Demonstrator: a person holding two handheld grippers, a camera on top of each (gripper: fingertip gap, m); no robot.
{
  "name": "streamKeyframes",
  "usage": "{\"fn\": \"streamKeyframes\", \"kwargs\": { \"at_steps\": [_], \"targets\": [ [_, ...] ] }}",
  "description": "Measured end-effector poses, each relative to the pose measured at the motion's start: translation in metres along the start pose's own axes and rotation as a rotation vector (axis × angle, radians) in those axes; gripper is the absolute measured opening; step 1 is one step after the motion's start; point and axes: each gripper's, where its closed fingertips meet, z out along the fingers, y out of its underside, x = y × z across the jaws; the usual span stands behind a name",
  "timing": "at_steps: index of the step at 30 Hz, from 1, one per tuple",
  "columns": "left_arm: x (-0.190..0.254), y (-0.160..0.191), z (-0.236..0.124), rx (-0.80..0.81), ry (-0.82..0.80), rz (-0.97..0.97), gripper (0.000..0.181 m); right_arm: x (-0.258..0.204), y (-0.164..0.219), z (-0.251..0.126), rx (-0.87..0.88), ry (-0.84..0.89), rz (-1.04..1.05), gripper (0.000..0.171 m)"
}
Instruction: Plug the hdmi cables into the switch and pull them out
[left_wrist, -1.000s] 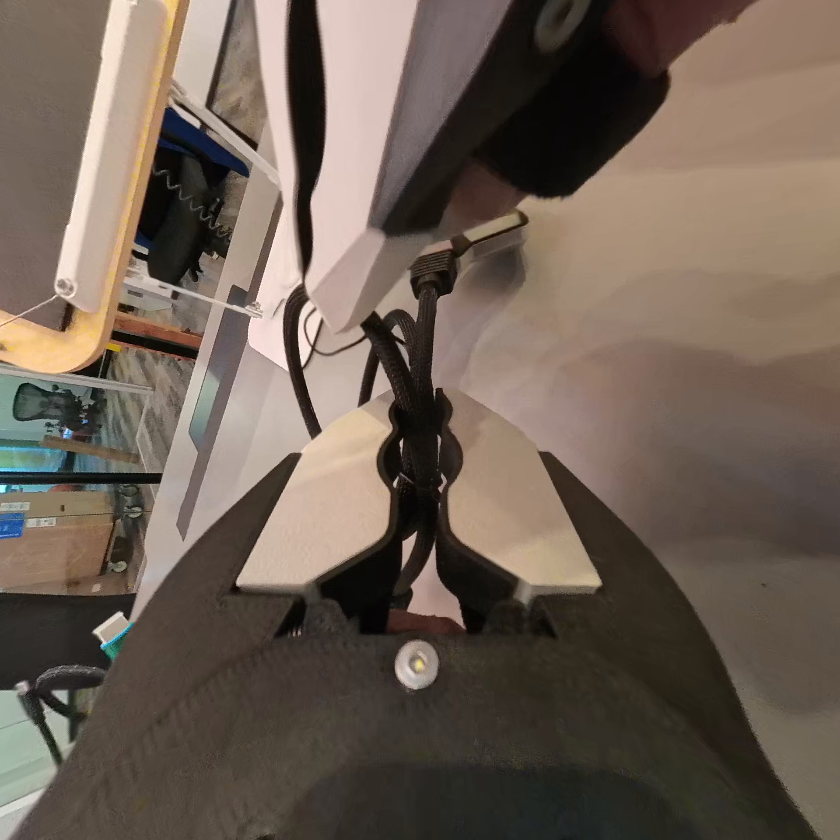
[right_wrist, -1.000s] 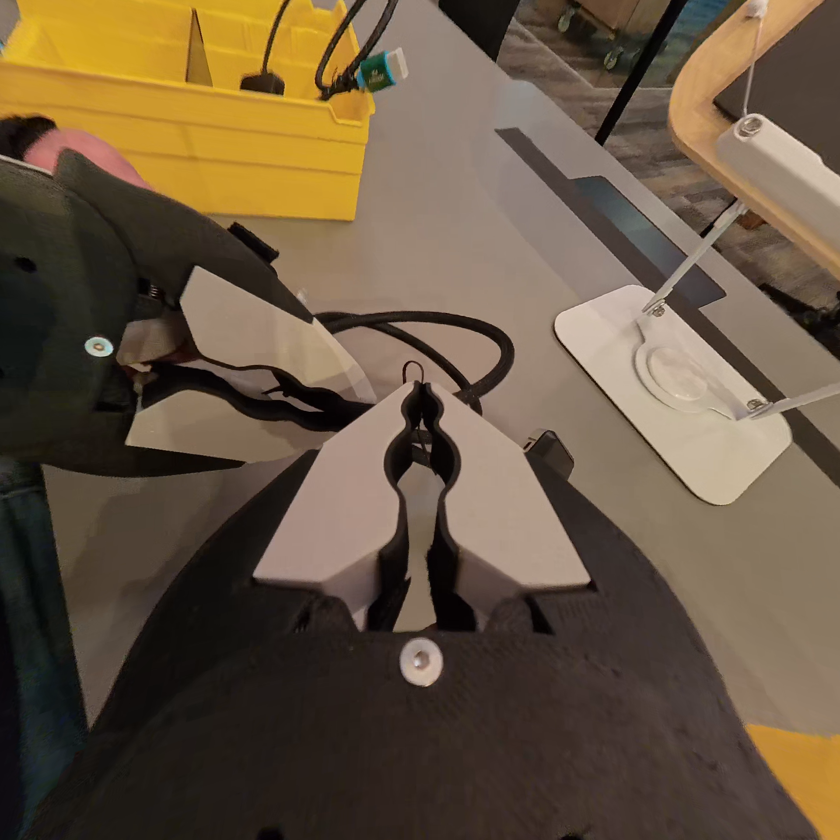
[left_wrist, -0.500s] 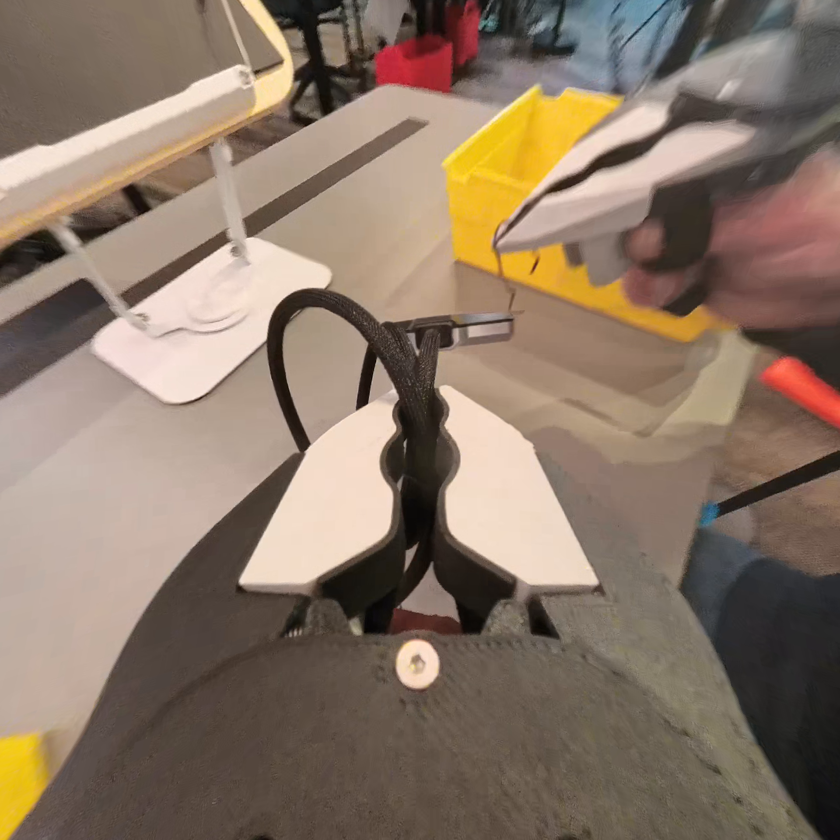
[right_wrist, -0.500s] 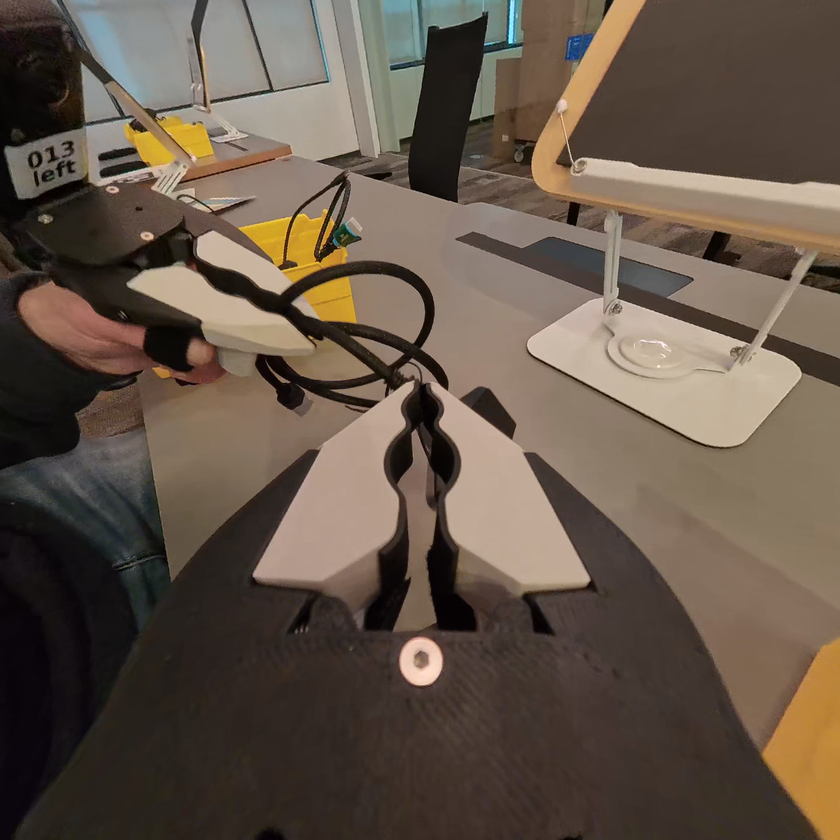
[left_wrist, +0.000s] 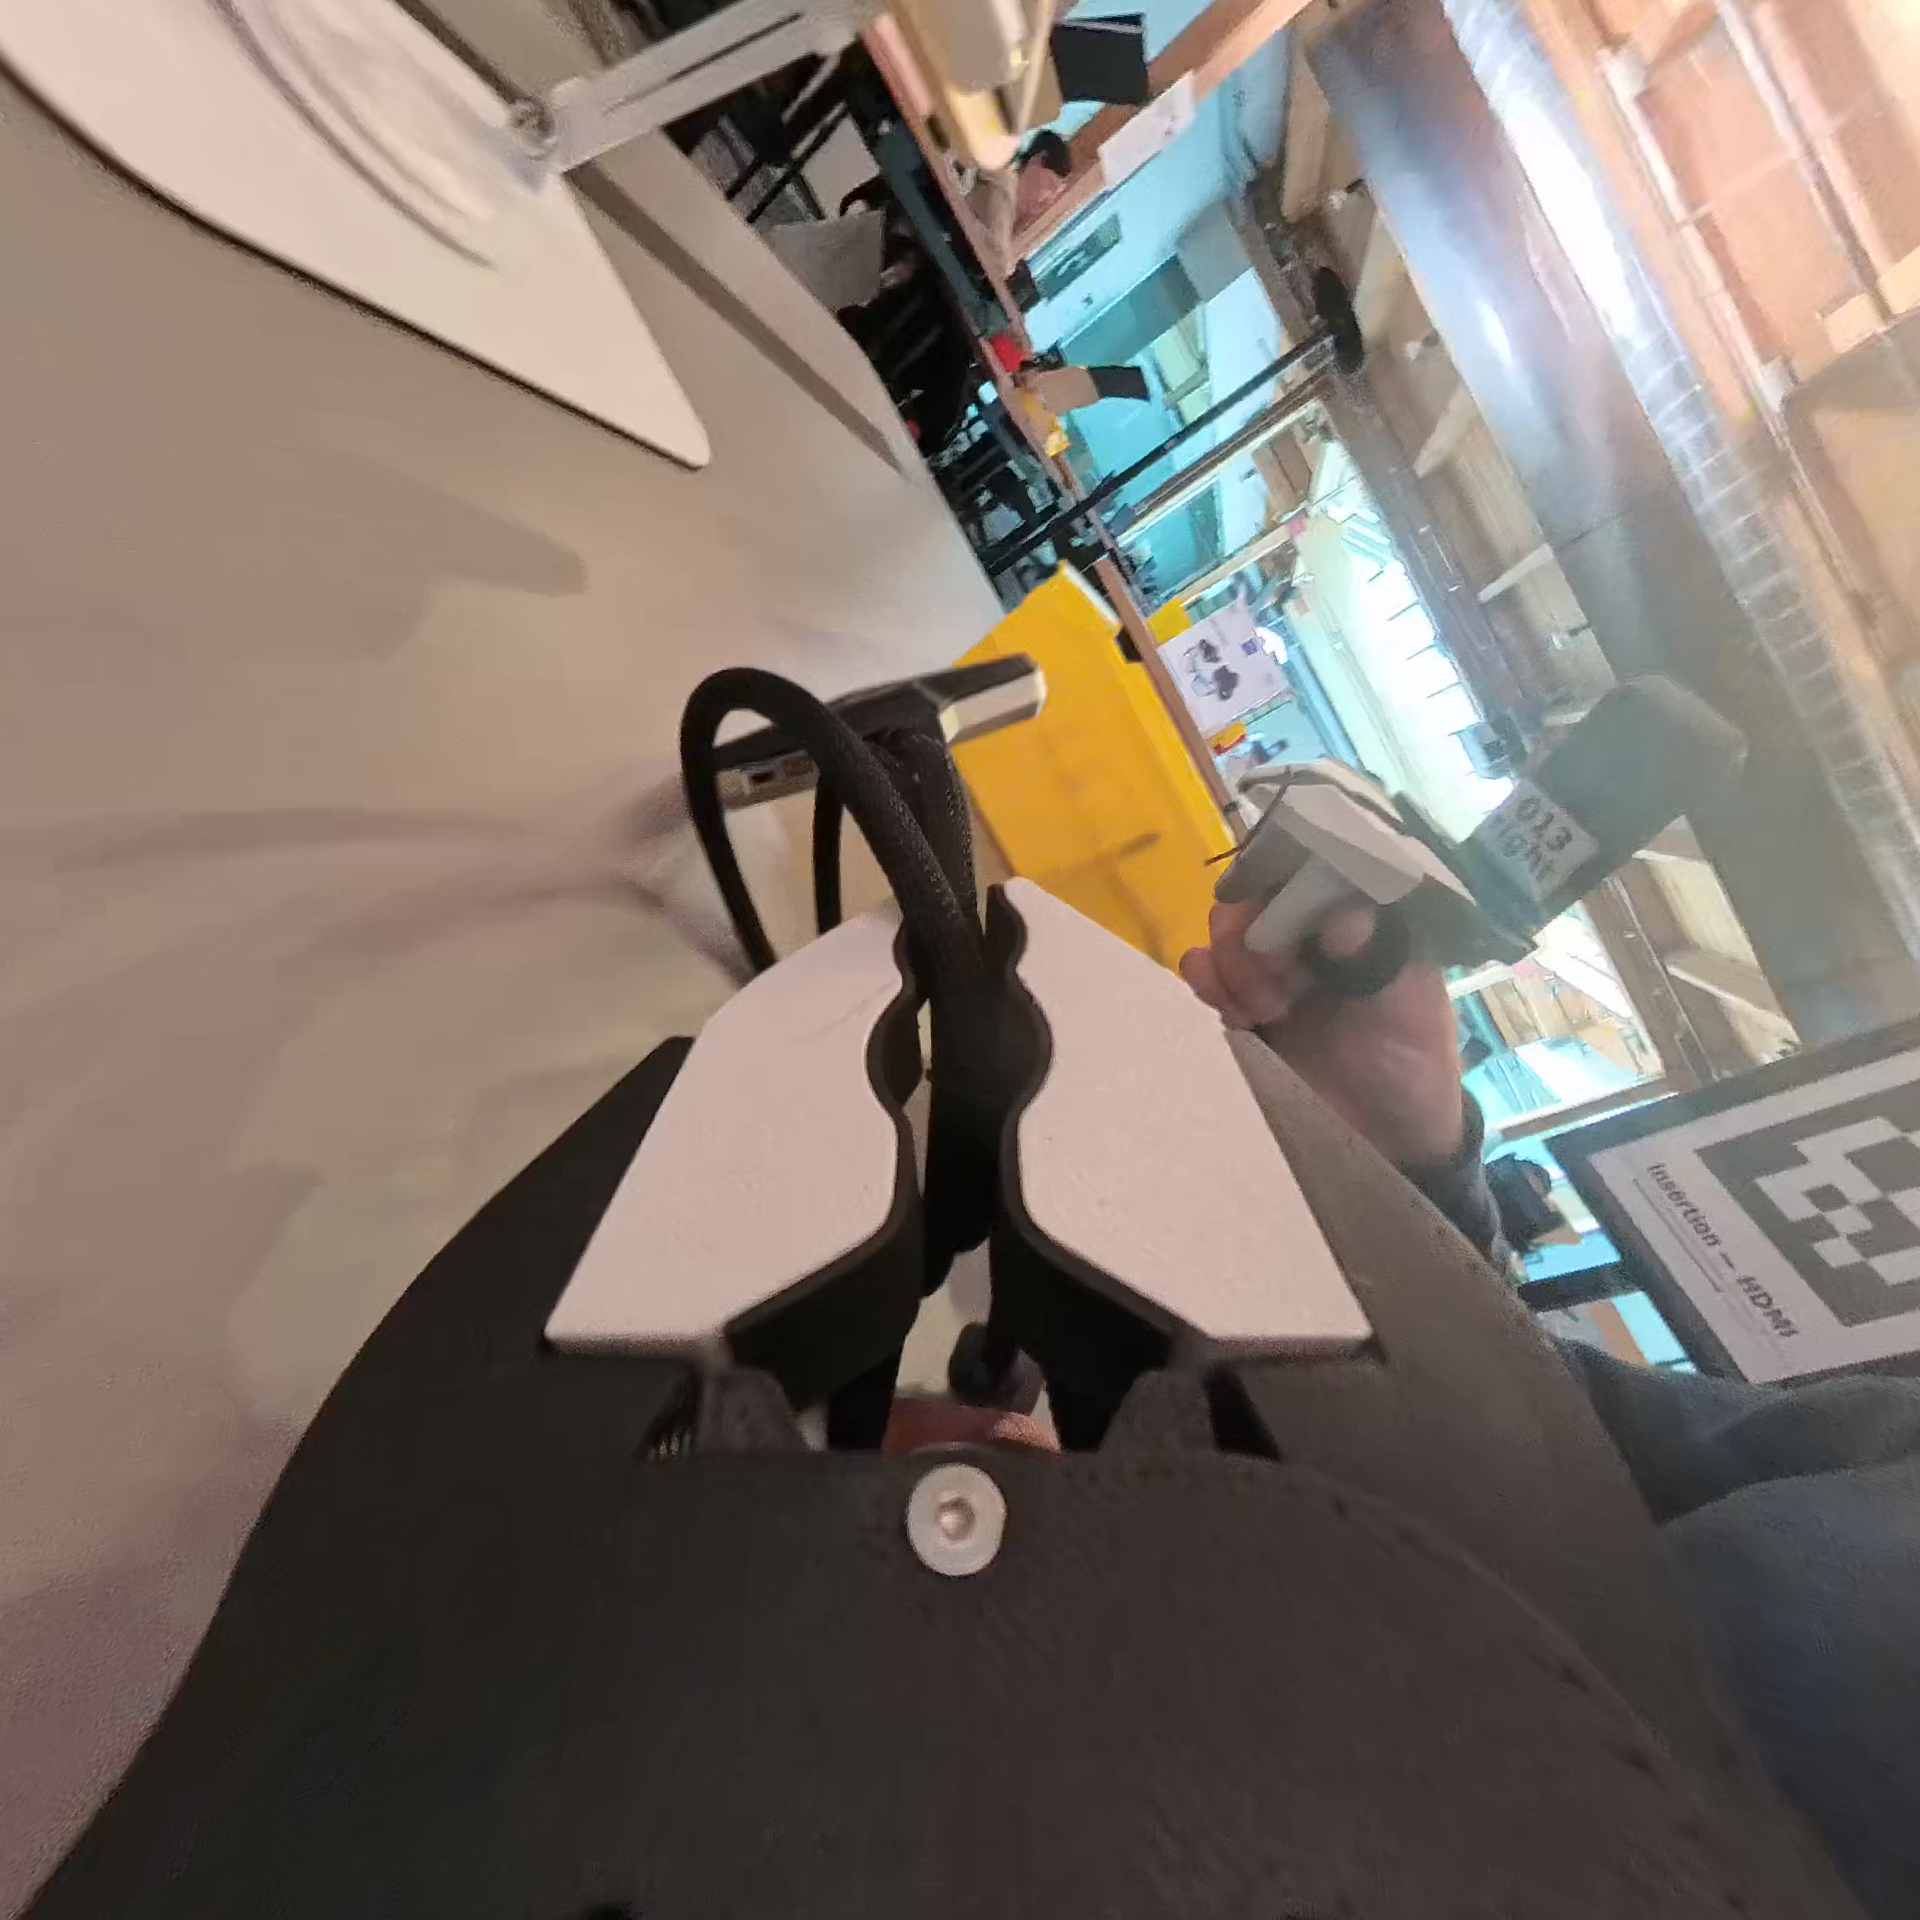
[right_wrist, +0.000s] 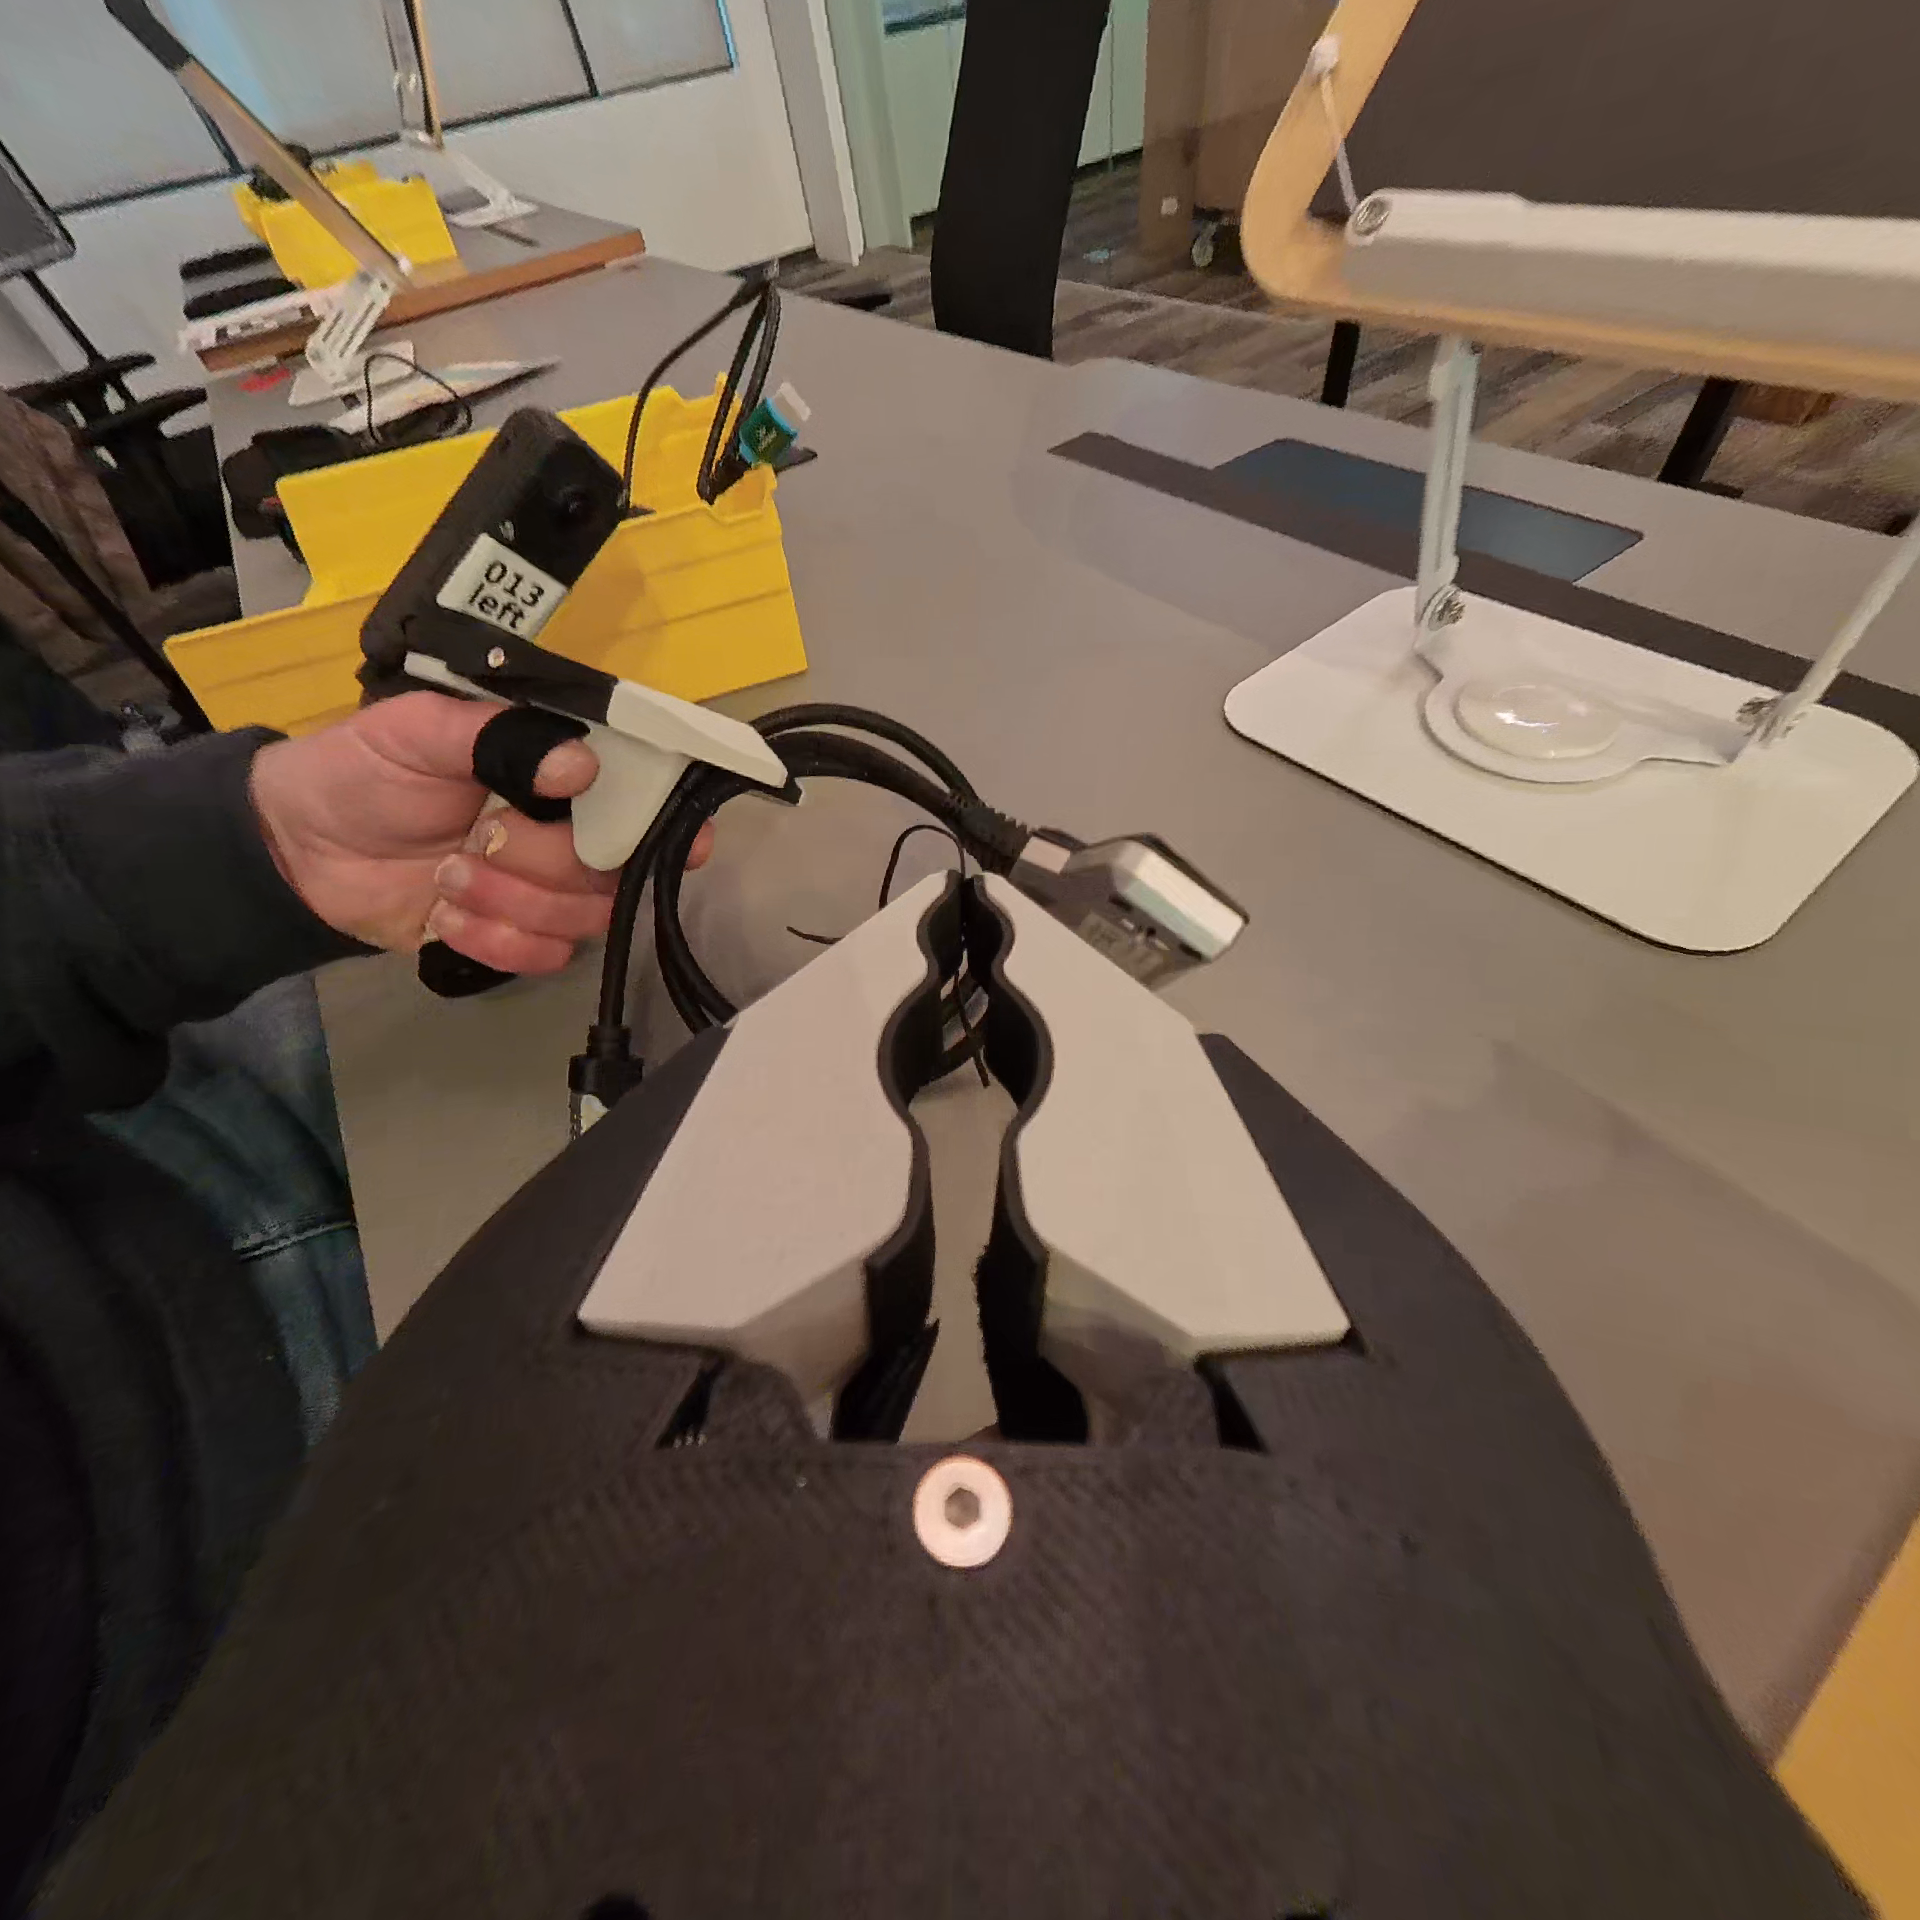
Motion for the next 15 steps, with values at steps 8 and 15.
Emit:
{"fn": "streamKeyframes", "kwargs": {
  "at_steps": [8, 15],
  "targets": [
    [-0.056, 0.013, -0.035, -0.200, -0.368, 0.210, 0.033, -0.010, 0.021, 0.031, -0.113, -0.042, -0.061, 0.000],
    [-0.082, 0.007, -0.052, -0.435, -0.674, 0.550, 0.069, -0.011, 0.029, 0.033, -0.138, -0.045, -0.064, 0.000]
  ]
}}
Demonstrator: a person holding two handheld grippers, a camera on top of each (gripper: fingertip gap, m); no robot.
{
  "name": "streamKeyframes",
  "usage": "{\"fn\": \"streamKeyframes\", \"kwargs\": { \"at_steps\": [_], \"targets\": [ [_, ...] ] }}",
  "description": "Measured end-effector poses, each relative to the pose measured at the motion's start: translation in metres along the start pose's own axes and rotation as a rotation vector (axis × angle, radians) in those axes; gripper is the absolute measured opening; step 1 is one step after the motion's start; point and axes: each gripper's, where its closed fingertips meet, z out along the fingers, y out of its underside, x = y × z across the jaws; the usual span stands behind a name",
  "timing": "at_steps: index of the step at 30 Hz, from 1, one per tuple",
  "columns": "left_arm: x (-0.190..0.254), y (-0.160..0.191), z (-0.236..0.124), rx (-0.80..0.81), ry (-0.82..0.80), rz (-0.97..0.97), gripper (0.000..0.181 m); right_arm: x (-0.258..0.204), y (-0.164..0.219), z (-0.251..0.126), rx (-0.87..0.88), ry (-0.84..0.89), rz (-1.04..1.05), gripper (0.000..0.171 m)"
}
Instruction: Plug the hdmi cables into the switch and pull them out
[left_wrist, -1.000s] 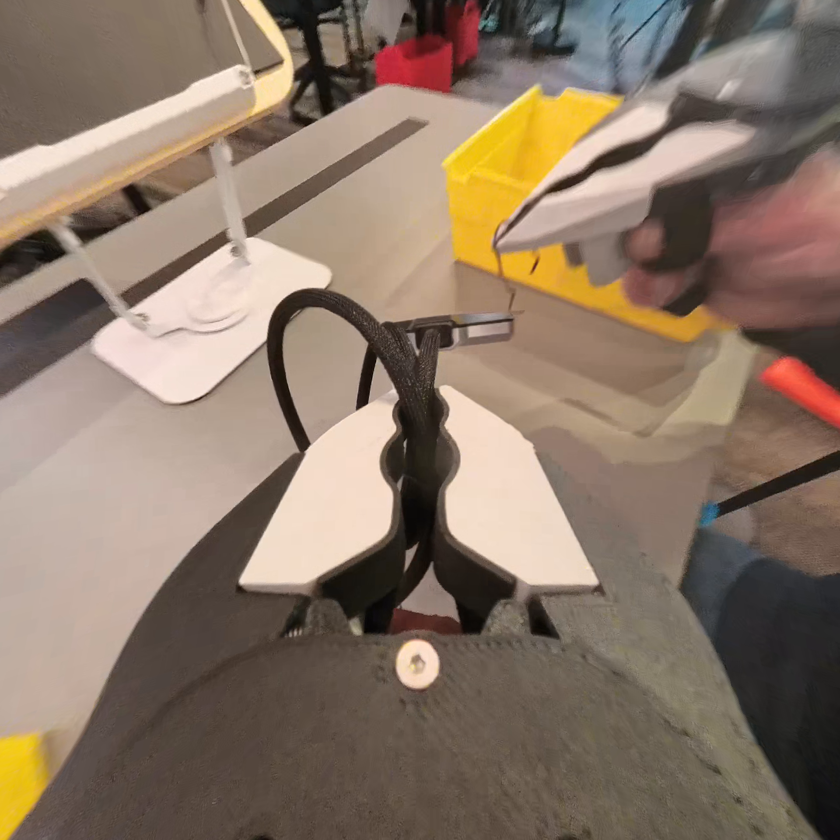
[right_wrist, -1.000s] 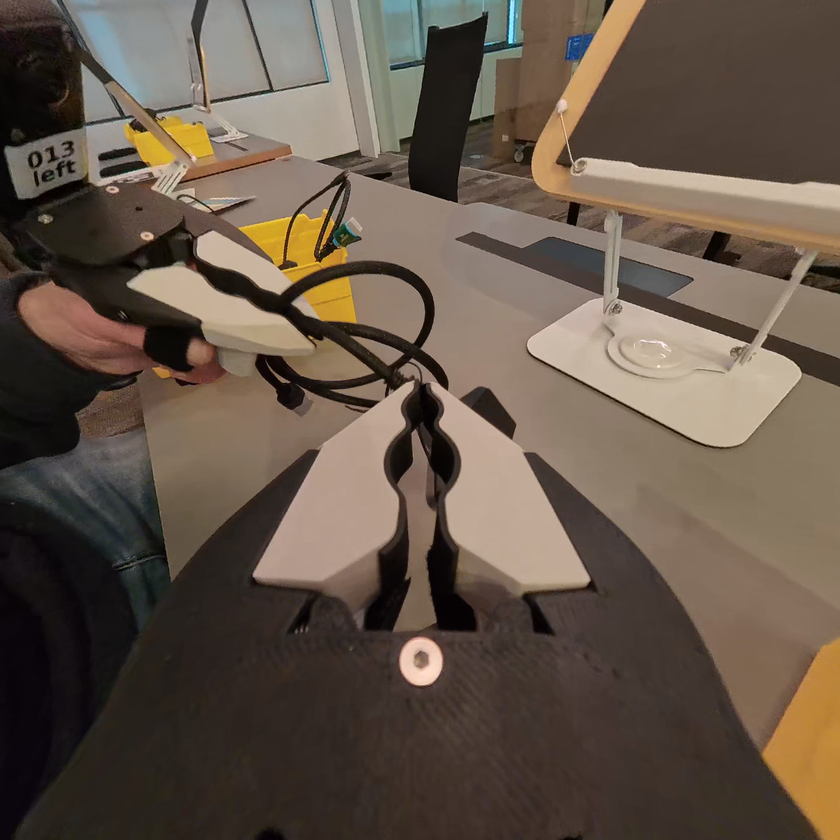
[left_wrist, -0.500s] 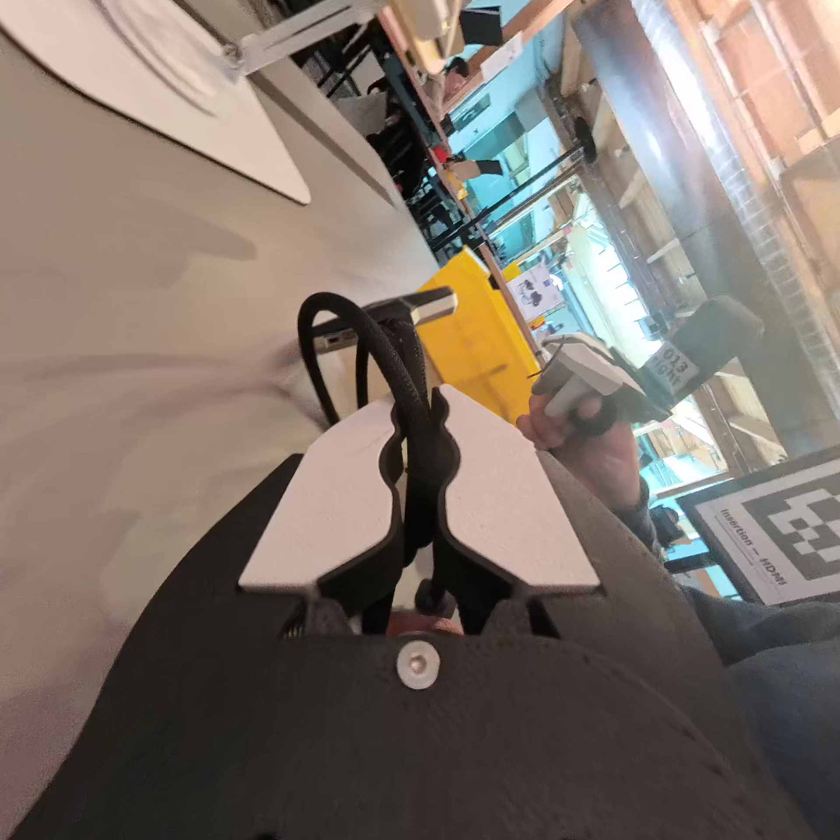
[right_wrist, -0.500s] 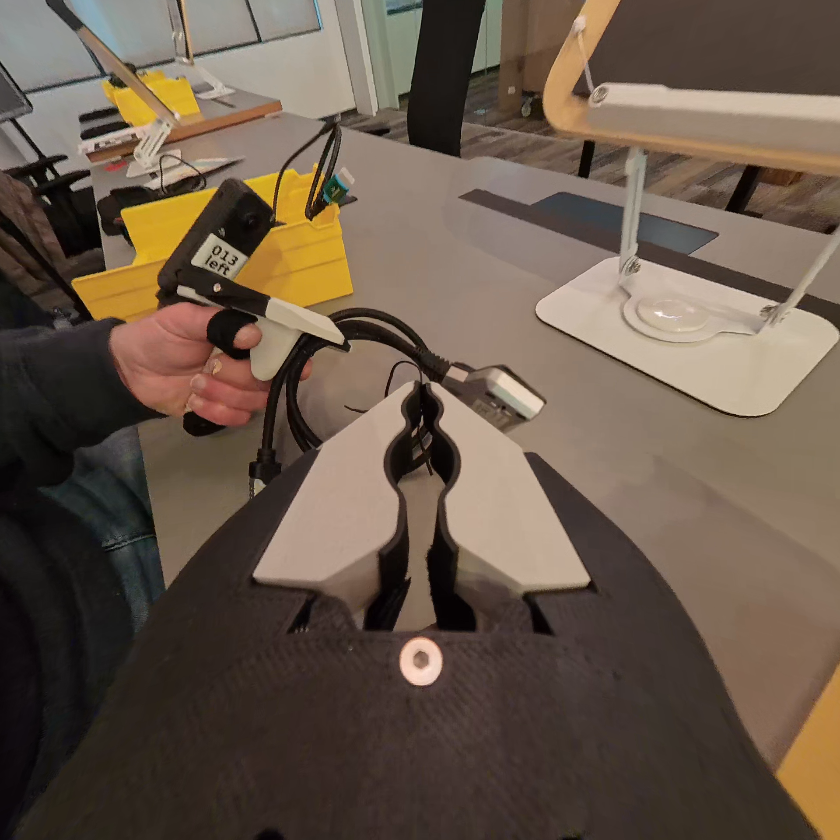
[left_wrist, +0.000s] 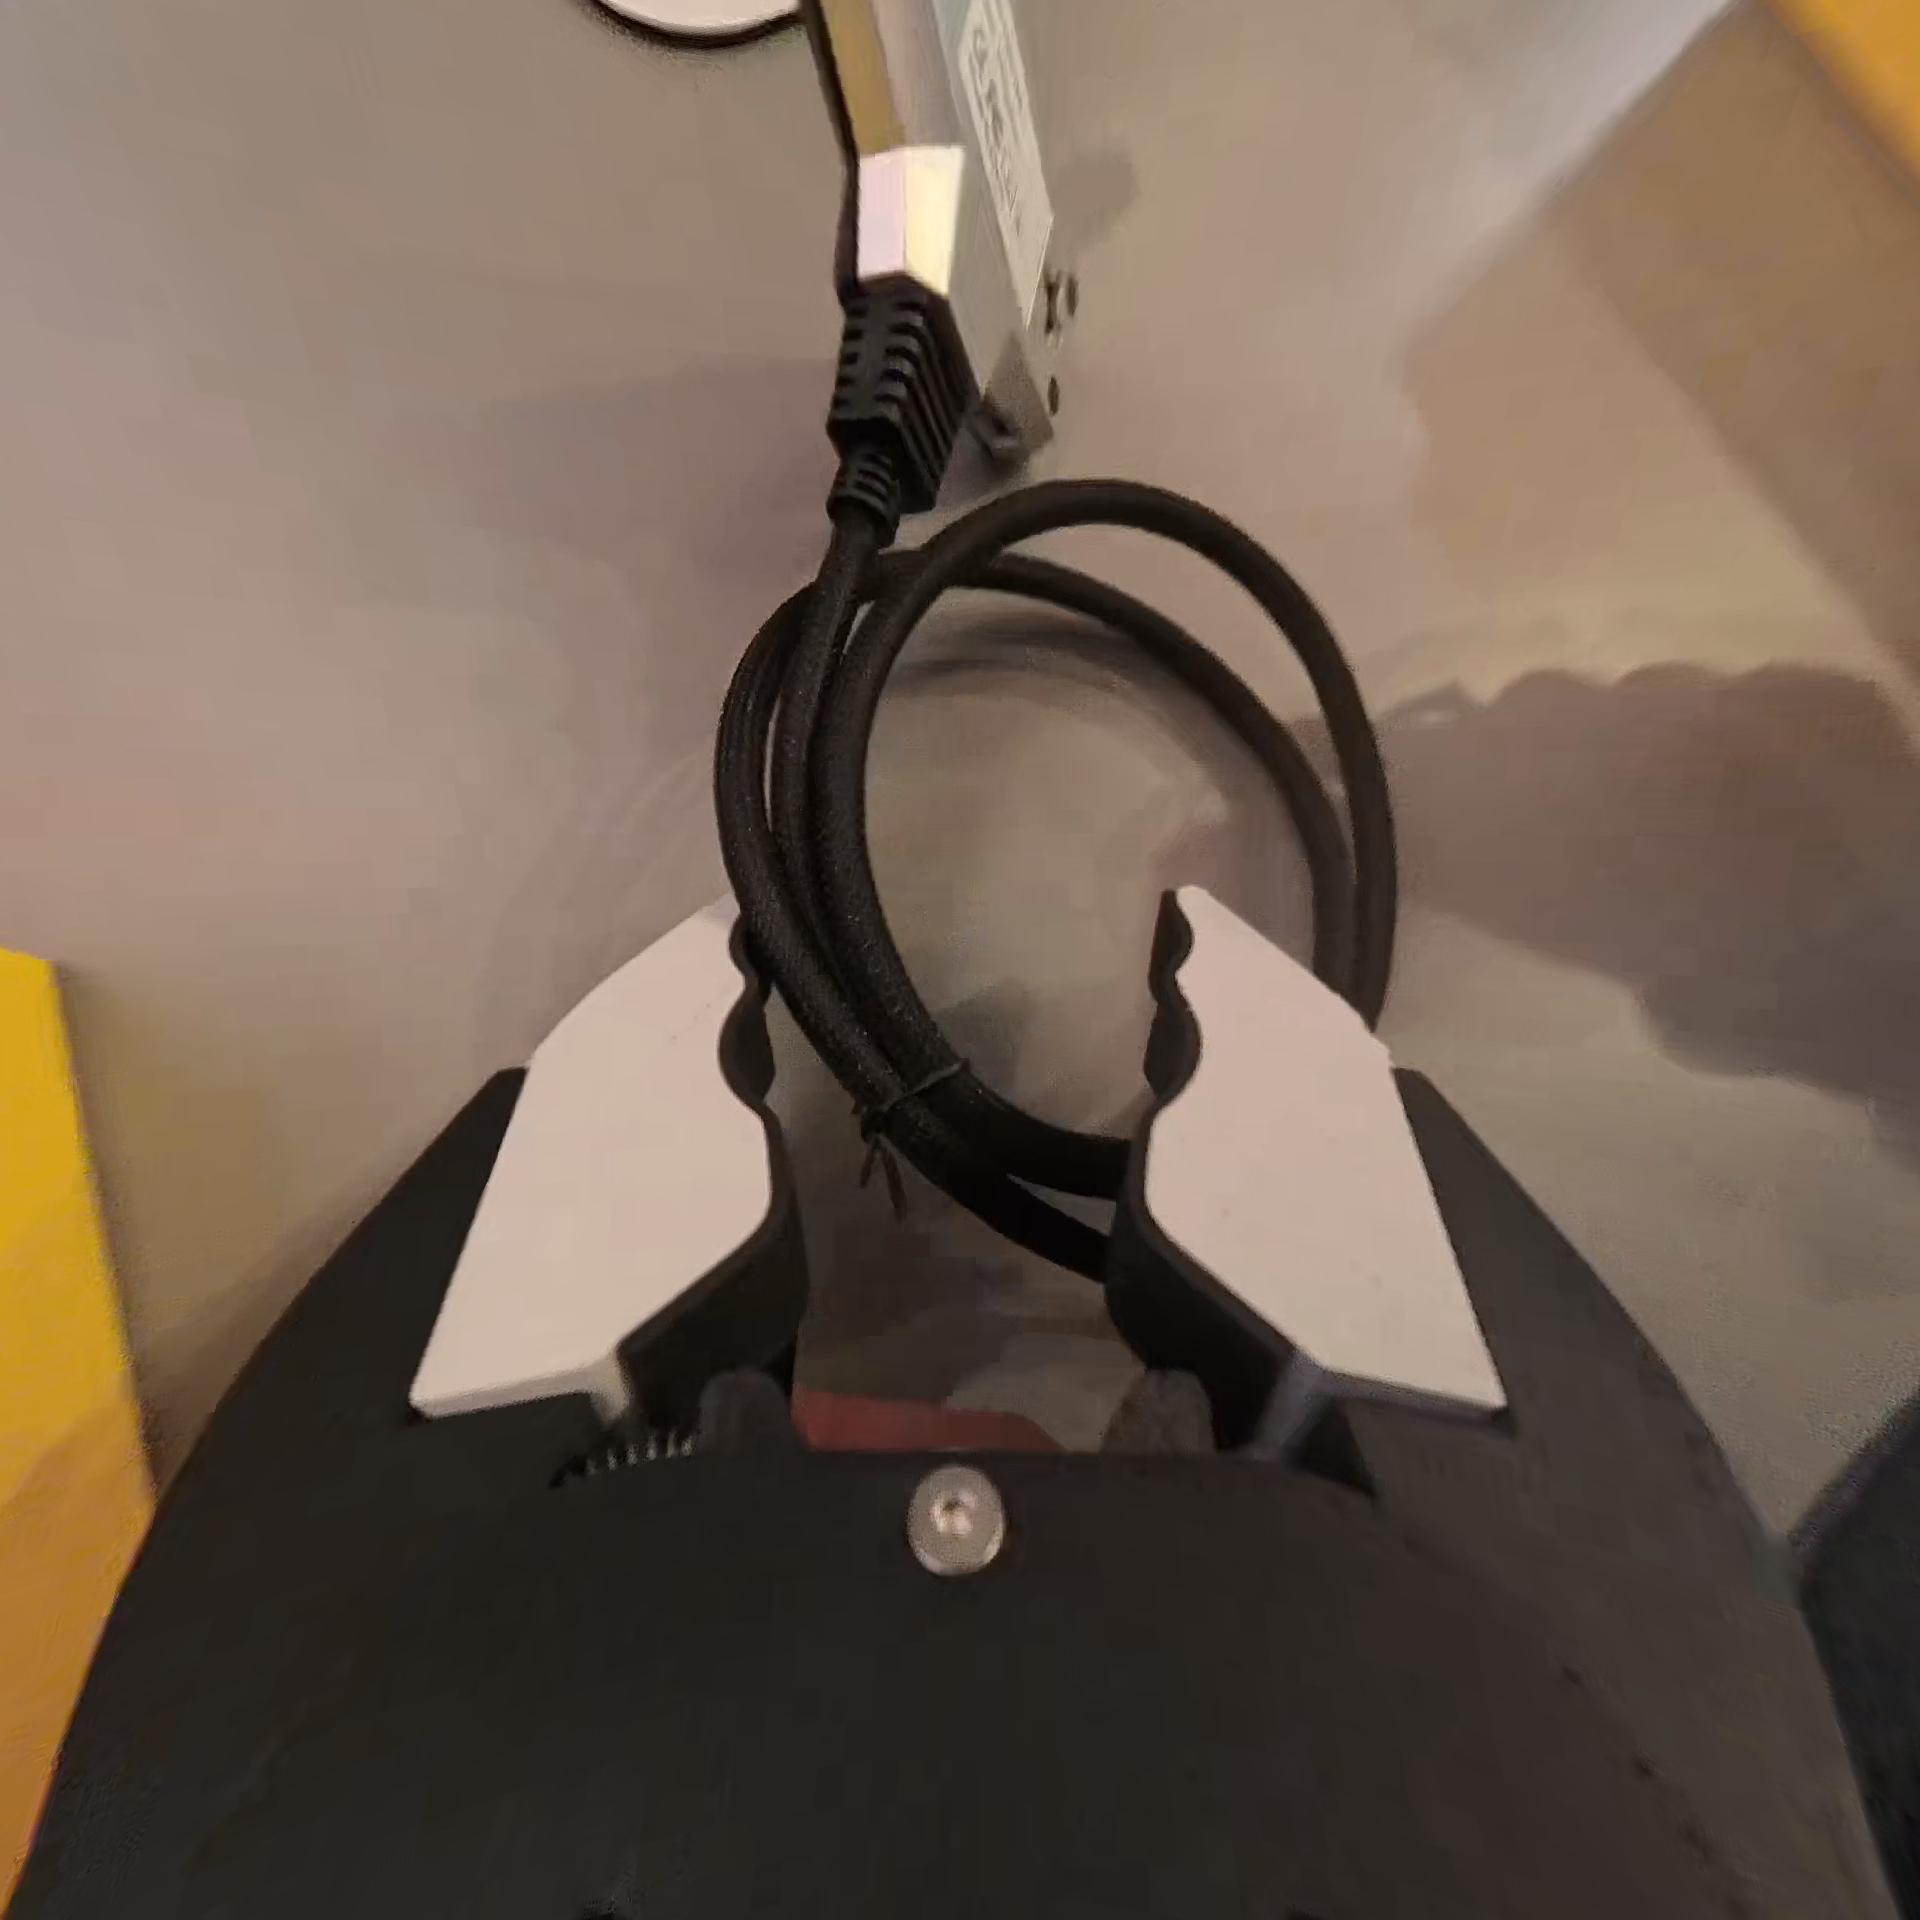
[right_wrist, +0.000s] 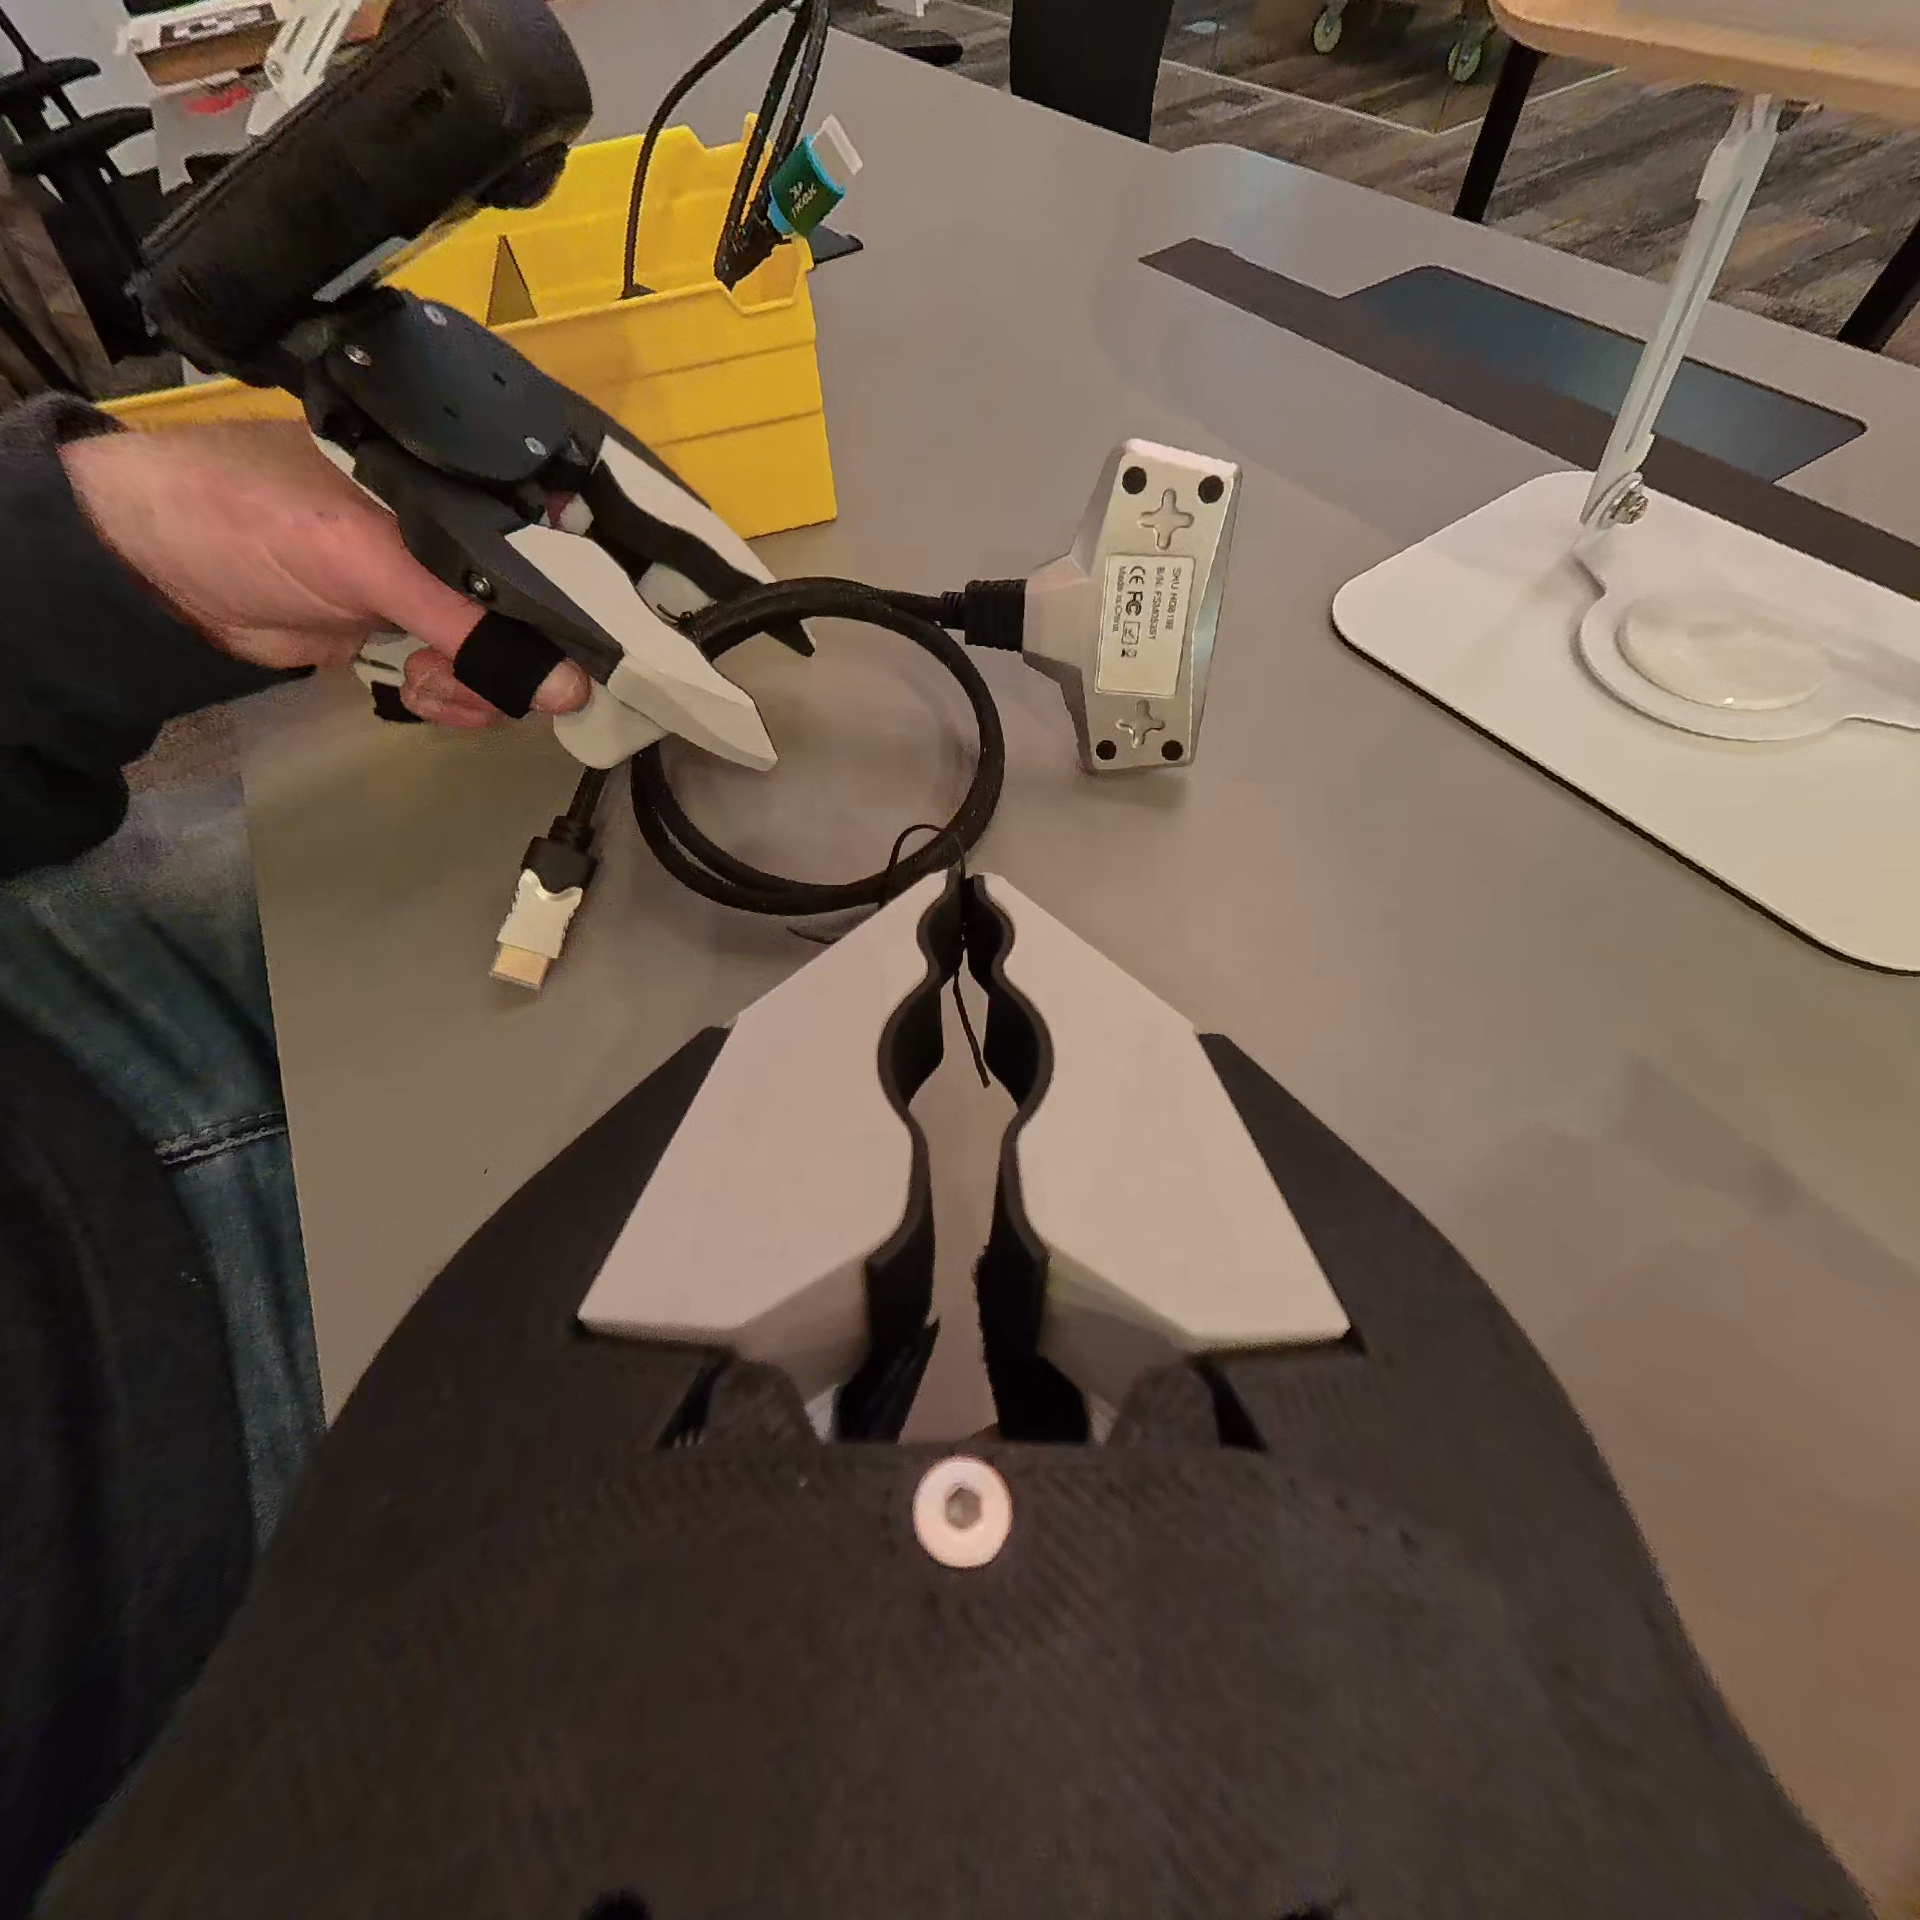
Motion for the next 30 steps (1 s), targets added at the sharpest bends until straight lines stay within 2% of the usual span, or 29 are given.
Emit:
{"fn": "streamKeyframes", "kwargs": {
  "at_steps": [3, 5, 9, 14, 18, 21, 24, 28, 30],
  "targets": [
    [0.002, 0.004, 0.002, -0.075, -0.016, 0.069, 0.074, 0.002, 0.000, -0.001, -0.006, 0.013, -0.016, 0.000],
    [-0.003, 0.009, -0.001, -0.135, -0.098, 0.179, 0.075, 0.003, 0.001, -0.002, -0.011, 0.023, -0.033, 0.000],
    [0.000, 0.012, -0.004, -0.180, -0.125, 0.265, 0.068, 0.002, 0.001, -0.002, -0.014, 0.025, -0.049, 0.000],
    [-0.018, -0.008, -0.003, -0.159, -0.184, 0.265, 0.069, 0.001, -0.002, -0.003, 0.000, 0.017, -0.044, 0.000],
    [-0.023, -0.019, 0.022, -0.230, -0.194, 0.365, 0.063, -0.001, -0.004, -0.003, 0.004, 0.013, -0.047, 0.000],
    [-0.022, -0.034, 0.031, -0.236, -0.286, 0.545, 0.064, 0.000, -0.004, -0.004, 0.003, 0.015, -0.046, 0.000],
    [0.007, -0.062, 0.021, -0.080, -0.299, 0.800, 0.060, 0.003, -0.003, -0.006, 0.011, 0.017, -0.034, 0.000],
    [0.035, -0.061, 0.025, 0.001, -0.239, 1.143, 0.061, 0.005, 0.000, -0.004, 0.019, 0.006, -0.012, 0.000],
    [0.035, -0.056, 0.036, -0.040, -0.259, 1.302, 0.067, 0.005, 0.001, -0.003, 0.022, 0.001, -0.004, 0.000]
  ]
}}
